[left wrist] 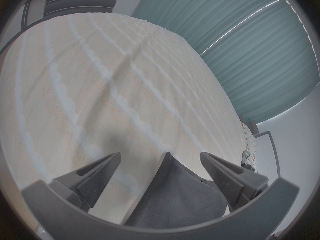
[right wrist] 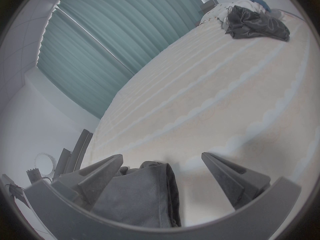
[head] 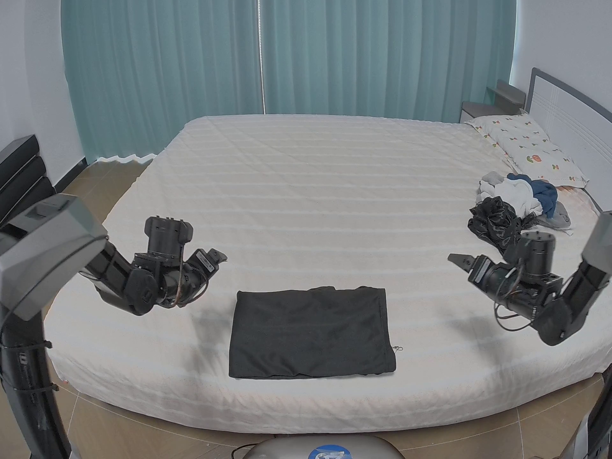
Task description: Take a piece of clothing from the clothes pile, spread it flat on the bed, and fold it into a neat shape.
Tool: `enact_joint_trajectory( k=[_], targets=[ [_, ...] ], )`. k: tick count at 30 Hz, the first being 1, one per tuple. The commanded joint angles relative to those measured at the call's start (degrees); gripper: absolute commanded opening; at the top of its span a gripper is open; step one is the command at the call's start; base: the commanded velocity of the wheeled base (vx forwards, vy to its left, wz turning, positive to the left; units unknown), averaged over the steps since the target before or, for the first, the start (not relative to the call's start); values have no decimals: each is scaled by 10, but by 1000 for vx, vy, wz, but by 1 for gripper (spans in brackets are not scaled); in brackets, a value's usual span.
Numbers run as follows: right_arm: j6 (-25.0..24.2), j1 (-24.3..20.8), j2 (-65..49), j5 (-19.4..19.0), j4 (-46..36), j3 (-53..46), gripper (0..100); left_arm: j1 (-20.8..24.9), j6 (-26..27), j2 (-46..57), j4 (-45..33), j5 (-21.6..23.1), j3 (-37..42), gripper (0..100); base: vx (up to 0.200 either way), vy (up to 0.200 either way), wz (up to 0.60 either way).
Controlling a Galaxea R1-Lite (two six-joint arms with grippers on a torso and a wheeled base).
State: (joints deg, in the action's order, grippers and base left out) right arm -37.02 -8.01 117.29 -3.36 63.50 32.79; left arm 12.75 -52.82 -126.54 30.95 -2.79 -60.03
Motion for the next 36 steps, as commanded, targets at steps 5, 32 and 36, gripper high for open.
enact_joint_trajectory(
  k=[5,32,36],
  targets=[
    [60,66,-385,-45,-60,-178,100,-12,41,376,5,-40,204,100,0,0,0],
    [307,19,-1117,-61,-741,-191,100,-19,373,996,-192,-203,424,100,0,0,0],
    [328,19,-1116,-48,-740,-192,100,-52,402,1039,-225,-222,430,100,0,0,0]
  ],
)
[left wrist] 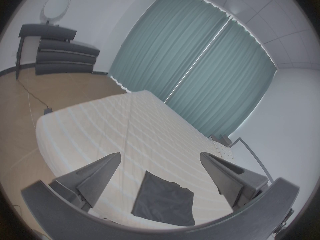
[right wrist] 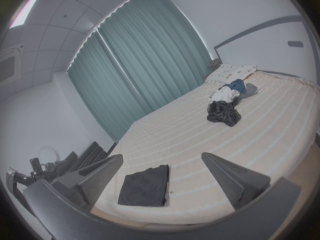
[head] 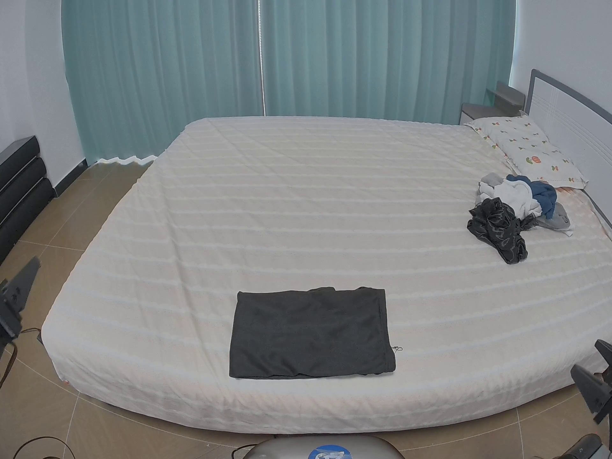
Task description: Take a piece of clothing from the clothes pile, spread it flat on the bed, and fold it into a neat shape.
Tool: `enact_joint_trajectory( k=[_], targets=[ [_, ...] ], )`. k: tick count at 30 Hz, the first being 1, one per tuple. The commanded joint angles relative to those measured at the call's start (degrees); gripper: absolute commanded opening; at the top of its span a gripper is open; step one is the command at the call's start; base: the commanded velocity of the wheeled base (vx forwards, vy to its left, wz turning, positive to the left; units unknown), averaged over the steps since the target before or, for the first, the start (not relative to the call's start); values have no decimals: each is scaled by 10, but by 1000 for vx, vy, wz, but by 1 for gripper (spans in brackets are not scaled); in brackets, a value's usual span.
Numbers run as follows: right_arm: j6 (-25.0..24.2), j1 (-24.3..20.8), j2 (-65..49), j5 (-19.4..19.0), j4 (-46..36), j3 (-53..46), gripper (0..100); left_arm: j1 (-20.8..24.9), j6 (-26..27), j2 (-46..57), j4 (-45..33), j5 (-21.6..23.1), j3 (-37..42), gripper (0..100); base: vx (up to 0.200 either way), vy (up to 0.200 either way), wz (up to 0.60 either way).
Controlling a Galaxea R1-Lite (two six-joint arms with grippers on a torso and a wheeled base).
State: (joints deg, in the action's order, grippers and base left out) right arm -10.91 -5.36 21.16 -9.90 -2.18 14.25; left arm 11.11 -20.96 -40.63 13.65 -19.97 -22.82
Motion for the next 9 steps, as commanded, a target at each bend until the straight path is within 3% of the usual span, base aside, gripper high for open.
enact_joint_trajectory(
  k=[1,4,6,9],
  targets=[
    [85,-8,-155,18,-83,-9,100,-44,96,196,-63,-50,63,100,0,0,0],
    [116,-8,-155,35,-83,-11,100,-50,122,234,-72,-50,74,100,0,0,0],
    [133,-8,-154,118,-85,-14,100,-53,162,278,-76,-52,88,100,0,0,0],
    [150,-8,-155,190,-84,-26,100,-62,207,325,-76,-53,115,100,0,0,0]
  ],
)
